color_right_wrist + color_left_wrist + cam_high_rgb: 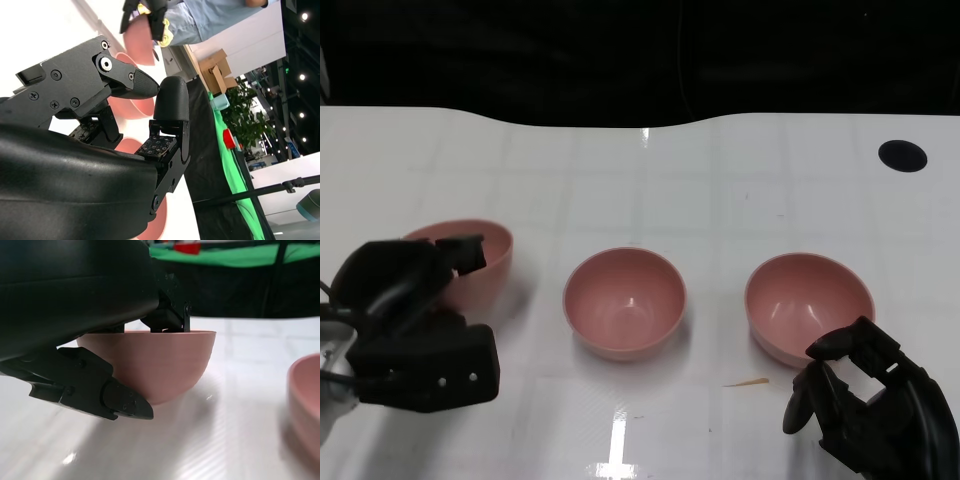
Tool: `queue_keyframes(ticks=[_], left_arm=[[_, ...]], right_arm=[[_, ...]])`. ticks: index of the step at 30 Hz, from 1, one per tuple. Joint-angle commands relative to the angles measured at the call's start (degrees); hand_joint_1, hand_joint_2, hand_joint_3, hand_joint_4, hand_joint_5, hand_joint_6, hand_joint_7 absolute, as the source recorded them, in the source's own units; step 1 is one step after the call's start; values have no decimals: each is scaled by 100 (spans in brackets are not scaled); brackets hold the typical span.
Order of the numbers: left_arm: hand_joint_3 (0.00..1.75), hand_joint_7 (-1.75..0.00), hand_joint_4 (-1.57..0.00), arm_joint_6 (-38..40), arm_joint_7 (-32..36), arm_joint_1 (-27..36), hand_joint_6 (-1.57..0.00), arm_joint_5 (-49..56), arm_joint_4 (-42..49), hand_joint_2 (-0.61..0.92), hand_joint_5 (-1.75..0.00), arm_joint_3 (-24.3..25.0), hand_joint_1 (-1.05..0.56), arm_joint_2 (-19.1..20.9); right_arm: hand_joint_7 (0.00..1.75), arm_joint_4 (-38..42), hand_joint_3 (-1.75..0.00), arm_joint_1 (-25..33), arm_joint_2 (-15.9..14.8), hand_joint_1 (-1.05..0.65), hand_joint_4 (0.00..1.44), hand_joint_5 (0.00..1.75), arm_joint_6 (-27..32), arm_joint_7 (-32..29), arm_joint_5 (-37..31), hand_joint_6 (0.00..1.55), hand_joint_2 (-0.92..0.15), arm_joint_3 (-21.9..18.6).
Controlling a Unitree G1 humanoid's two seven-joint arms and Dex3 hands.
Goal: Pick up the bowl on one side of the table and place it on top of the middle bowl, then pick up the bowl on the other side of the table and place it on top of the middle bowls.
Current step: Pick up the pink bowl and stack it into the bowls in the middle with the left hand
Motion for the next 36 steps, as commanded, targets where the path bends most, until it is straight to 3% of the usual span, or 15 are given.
queue_keyframes(ticks=[1, 13, 20, 24, 26, 27, 31, 32, 36], left_arm=[[34, -175, -72, 141, -322, 165, -61, -22, -631, 90, -175, 173, 1, 265], [34, -171, -70, 856, -1409, 547, -62, 75, -3124, 85, -175, 628, -4, 497], [27, -171, -70, 947, -1691, 576, -64, 274, -3834, 86, -175, 602, -4, 346], [24, -174, -69, 1035, -1851, 493, -60, 499, -3921, 83, -175, 371, -1, 101], [20, -139, -75, 945, -1825, 415, -76, 588, -3804, 85, -161, 216, -4, -50], [19, -132, -77, 892, -1783, 383, -79, 632, -3740, 85, -158, 151, -4, -116], [16, -137, -75, 770, -1620, 352, -76, 797, -3581, 86, -164, 41, -5, -295], [14, -146, -73, 723, -1539, 349, -72, 854, -3499, 89, -170, -28, -9, -396], [24, -154, -70, 681, -1506, 343, -66, 957, -3330, 92, -174, -184, -19, -613]], right_arm=[[139, -33, -93, 5, -87, -12, 86, 163, 33, 64, 82, 71, -65, -40], [140, 43, -91, -22, -51, -12, 88, 163, -58, 75, 53, 71, -66, -76], [139, 65, -91, -42, -34, -13, 88, 163, -39, 64, 67, 72, -67, -85], [139, 77, -91, -36, -9, -12, 87, 164, -82, 89, 79, 71, -67, -81], [140, 78, -92, -23, 20, -12, 87, 165, -146, 67, 36, 71, -67, -66], [140, 65, -93, -17, 21, -12, 86, 166, -143, 52, 18, 71, -66, -57], [142, 17, -94, 0, 33, -13, 86, 167, -108, 12, 1, 70, -66, -40], [142, -3, -93, 10, 46, -13, 87, 166, -108, -7, -8, 71, -65, -30], [141, -43, -93, 30, 65, -13, 88, 164, -91, -65, -18, 72, -63, -6]])
